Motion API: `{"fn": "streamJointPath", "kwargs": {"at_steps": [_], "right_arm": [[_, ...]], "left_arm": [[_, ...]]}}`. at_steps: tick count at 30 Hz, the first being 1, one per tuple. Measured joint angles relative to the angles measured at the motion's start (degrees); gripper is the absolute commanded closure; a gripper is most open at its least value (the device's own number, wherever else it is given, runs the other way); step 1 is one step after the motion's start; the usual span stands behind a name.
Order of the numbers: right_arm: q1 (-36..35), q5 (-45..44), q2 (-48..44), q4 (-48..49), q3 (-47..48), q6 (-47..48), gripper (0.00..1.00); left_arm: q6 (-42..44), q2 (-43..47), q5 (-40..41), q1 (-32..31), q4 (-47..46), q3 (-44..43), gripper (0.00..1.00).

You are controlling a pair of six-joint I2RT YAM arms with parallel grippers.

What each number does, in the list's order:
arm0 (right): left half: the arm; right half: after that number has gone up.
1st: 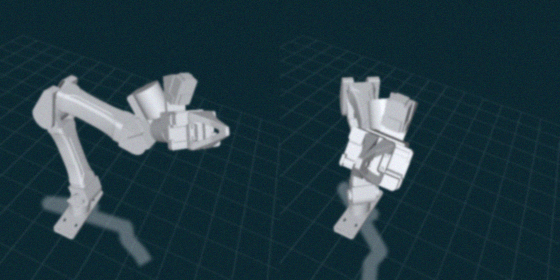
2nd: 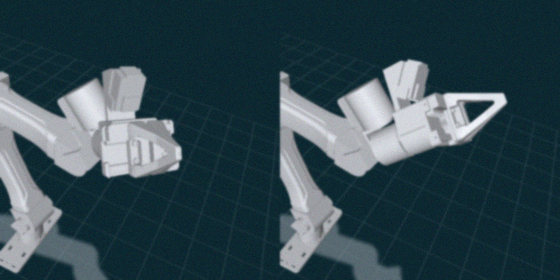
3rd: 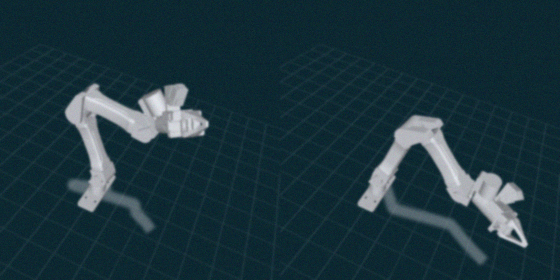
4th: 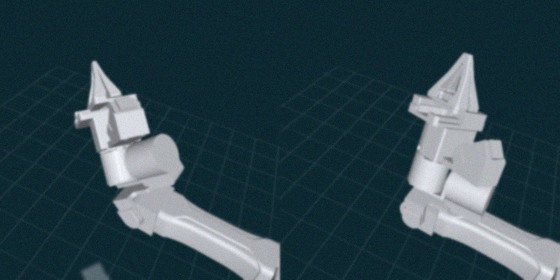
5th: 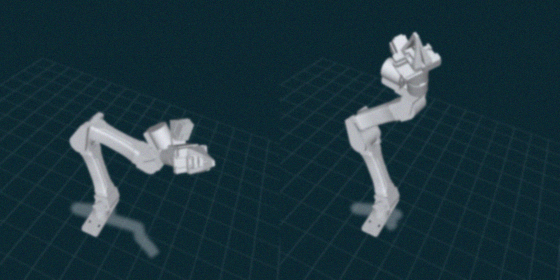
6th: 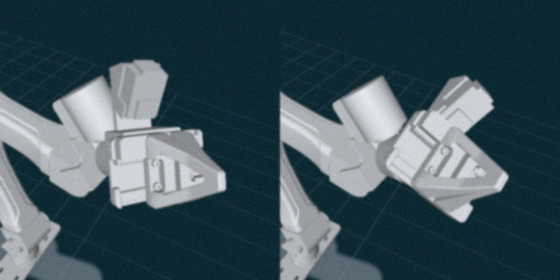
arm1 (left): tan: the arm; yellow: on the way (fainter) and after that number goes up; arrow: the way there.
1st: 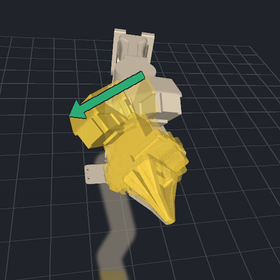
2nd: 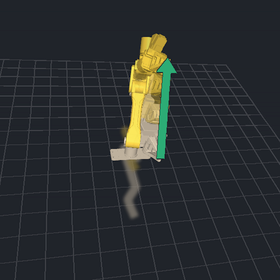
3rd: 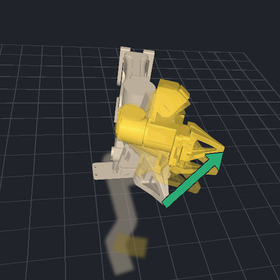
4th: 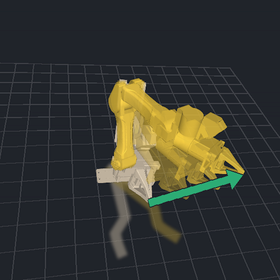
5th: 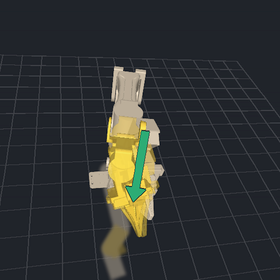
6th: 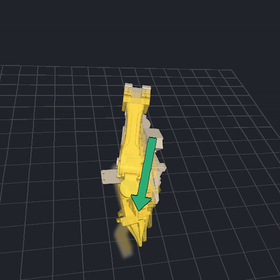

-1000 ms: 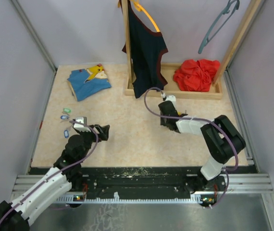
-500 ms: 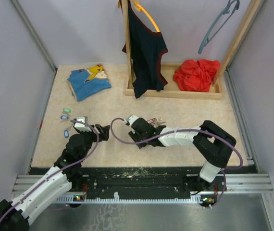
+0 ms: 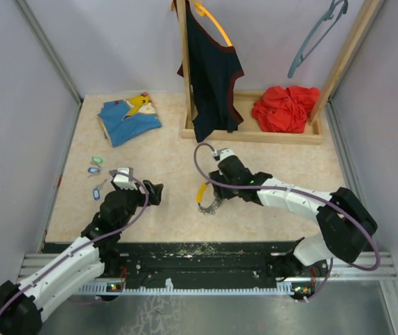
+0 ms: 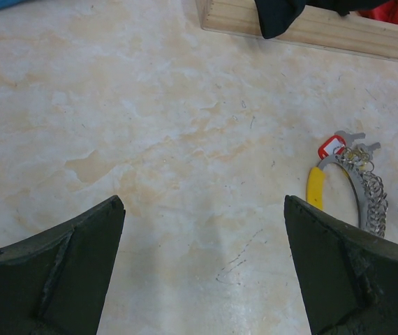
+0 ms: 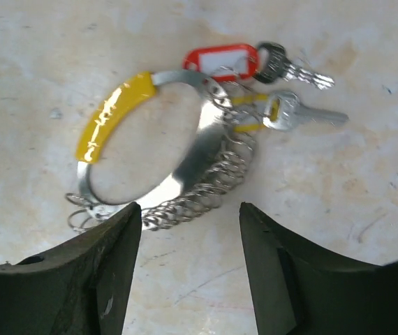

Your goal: Put the keys on the keyring

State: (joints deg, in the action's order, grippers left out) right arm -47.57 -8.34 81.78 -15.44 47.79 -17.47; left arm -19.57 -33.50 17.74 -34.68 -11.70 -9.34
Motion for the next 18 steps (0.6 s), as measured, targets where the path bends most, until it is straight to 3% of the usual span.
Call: {"fn": "streamJointPath", "kwargs": {"at_steps": [5,11,18], "right_arm": [[7.30,5.07,-1.16,3.85,-7.04,-4.72,0.38],[9.99,9.64,1.29,9.86,-8.37,-7.78,0.39],[10.03,13.97,6.43,17.44,-8.22,-9.81,0.56]], "left_arm": [[0.17,-2.56,-1.81,0.00,-0.94,-0.50,0.00],[0.37,-7.08,-4.57,0.00,-1.22,-2.10,0.00],[0.33,-10.23,-6.54,0.00,-1.38,-3.39,0.00]]}}
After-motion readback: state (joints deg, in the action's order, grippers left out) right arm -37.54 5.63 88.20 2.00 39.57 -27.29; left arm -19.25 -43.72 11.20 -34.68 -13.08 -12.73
